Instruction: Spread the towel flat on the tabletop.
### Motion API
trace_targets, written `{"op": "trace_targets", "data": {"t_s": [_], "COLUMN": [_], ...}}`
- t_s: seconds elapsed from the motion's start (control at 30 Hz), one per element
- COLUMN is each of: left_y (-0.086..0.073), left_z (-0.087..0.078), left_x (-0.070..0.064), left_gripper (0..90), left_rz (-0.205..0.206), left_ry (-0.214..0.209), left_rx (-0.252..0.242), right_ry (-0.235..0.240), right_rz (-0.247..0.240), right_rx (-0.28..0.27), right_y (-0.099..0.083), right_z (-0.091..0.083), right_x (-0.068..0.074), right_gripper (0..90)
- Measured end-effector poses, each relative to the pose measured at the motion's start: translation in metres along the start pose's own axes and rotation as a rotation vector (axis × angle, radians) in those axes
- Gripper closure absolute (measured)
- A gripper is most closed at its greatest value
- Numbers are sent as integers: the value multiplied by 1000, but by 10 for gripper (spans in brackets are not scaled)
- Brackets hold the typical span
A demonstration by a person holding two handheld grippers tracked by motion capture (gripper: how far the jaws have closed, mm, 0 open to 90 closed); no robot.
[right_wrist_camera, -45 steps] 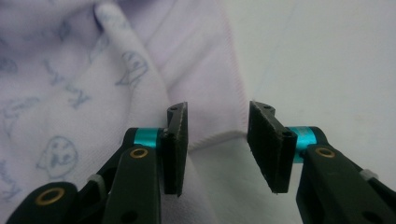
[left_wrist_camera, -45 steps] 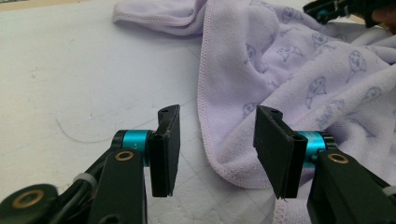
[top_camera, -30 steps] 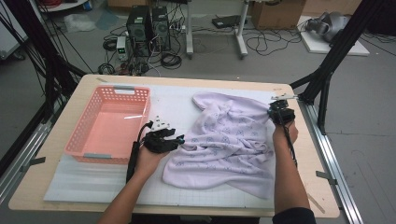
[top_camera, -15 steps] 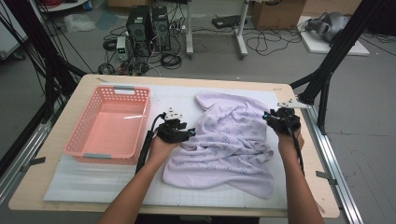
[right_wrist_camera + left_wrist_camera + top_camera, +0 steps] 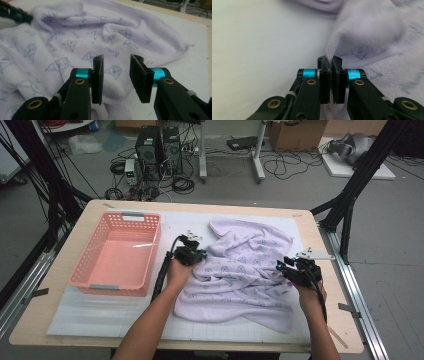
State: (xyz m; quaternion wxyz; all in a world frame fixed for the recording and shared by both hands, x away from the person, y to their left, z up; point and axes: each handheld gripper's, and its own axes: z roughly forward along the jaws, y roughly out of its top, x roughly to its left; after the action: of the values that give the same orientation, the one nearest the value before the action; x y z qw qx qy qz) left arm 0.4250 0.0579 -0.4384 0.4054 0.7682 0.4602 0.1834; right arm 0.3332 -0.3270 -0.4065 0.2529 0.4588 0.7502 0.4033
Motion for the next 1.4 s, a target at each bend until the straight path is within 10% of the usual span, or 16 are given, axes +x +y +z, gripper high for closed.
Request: {"op": "trace_targets", "data": {"t_s": [0.1, 0.23, 0.37, 0.43, 0.73, 0.87, 1.07, 1.17, 1.4], "left_y": [3, 4, 1, -1, -13, -18, -17, -17, -19], "left_z": [-14, -23, -22, -22, -32, -38, -45, -45, -39], "left_x": [19, 30, 30, 30, 9, 5, 0, -5, -14], "left_gripper": [863, 861, 828, 657, 508, 505, 491, 489, 453], "left_rz": [-54, -92, -90, -101, -16, -5, 12, 32, 41], "left_ry": [123, 161, 113, 76, -13, -47, -129, -157, -234], "left_rx": [-60, -119, -127, -118, -118, -118, -105, -113, -101], "right_ry": [-7, -6, 31, 64, 240, 105, -226, -211, -9], "right_rz": [14, 46, 57, 48, -101, -204, -114, 8, 6], "right_rx": [14, 32, 33, 26, 92, 113, 204, 181, 85], "right_y": [-5, -5, -2, 0, 3, 7, 6, -1, 5], "right_z": [5, 12, 22, 26, 52, 60, 65, 58, 48], "right_x": [-1, -4, 2, 5, 39, 44, -1, -22, -11], "right_gripper": [634, 613, 572, 566, 600, 858, 896, 890, 608]}}
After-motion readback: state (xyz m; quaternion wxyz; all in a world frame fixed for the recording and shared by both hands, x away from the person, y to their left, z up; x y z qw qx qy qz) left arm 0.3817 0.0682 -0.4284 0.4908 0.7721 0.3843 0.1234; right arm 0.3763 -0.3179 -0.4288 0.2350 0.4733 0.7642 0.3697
